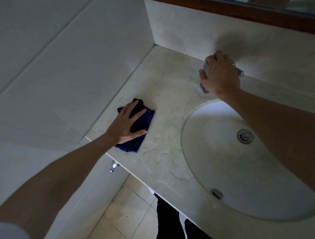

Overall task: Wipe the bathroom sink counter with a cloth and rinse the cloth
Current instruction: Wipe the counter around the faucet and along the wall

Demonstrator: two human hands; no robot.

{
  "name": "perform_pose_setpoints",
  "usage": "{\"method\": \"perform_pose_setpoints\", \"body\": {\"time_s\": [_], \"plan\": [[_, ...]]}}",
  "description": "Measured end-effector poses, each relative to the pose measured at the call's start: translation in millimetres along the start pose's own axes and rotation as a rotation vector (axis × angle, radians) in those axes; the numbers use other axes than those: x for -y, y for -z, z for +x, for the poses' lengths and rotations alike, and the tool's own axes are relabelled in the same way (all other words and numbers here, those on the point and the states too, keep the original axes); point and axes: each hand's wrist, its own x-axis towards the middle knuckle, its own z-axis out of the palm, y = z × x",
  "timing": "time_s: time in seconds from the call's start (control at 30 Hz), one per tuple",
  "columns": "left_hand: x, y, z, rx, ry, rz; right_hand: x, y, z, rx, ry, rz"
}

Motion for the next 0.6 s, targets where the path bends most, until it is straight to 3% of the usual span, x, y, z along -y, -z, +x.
{"method": "perform_pose_setpoints", "body": {"time_s": [0.23,0.6], "plan": [[-29,-9,-9,-0.053,0.026,-0.051,-1,1,1,0.018,0.005,-0.015],[-126,-32,-4,-0.215,0.242,-0.163,1,3,-2,0.059,0.001,-0.02]]}}
